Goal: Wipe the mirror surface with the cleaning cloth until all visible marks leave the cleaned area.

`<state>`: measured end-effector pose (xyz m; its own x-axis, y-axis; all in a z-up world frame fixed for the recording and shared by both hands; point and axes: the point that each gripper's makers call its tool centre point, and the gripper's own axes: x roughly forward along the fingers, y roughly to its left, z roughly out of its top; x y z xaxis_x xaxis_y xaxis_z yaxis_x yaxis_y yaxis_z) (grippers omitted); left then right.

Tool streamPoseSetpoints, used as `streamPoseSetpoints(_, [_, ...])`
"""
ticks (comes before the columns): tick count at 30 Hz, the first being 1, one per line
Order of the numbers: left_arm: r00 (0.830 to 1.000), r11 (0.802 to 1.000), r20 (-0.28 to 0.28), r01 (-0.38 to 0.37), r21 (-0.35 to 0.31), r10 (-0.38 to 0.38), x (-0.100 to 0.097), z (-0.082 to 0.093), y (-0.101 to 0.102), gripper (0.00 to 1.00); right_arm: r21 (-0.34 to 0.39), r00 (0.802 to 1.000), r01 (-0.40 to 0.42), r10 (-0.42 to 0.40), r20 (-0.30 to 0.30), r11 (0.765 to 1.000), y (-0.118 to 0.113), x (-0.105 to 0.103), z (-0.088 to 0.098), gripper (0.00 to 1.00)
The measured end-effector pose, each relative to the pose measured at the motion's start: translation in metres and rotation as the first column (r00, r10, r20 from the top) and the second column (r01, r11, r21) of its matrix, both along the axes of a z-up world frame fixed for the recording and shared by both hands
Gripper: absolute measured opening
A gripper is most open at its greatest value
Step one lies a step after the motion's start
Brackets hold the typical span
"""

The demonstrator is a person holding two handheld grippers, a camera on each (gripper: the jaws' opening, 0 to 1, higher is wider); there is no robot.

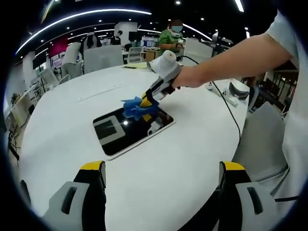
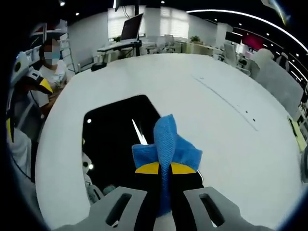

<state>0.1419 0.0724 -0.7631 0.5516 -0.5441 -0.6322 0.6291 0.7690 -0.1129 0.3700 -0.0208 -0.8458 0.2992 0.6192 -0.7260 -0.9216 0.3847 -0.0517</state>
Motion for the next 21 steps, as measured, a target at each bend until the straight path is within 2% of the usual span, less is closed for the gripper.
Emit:
streamPoseSetpoints(3, [1.0,1.0,-0.004,0.007,0.0,-0.007,-0.002,-0.003,-0.005,0.99,-0.028,0.998,-0.055,0.054,-0.025,0.998,0.001,0.001,0.0,0.02])
streamPoseSetpoints(6, [1.0,1.0,-0.004,0.009,-0.005,-0.009,-0.002,-0.002,-0.008,0.99,-0.067,0.995,-0.103,0.102,-0.022,0.992,0.003,0.001,0.0,0.02])
streamPoseSetpoints(13, [1.0,1.0,0.002,0.016,-0.013,-0.016,-0.002,0.0,-0.012,0.99,-0.099,0.993,-0.119,0.117,-0.031,0.988,0.01,0.005,-0.001,0.02])
streamPoseSetpoints(21, [1.0,1.0,0.005,0.009,-0.005,-0.009,-0.002,0.002,-0.007,0.99,-0.126,0.989,-0.145,0.143,-0.029,0.981,0.02,0.007,-0.001,0.01])
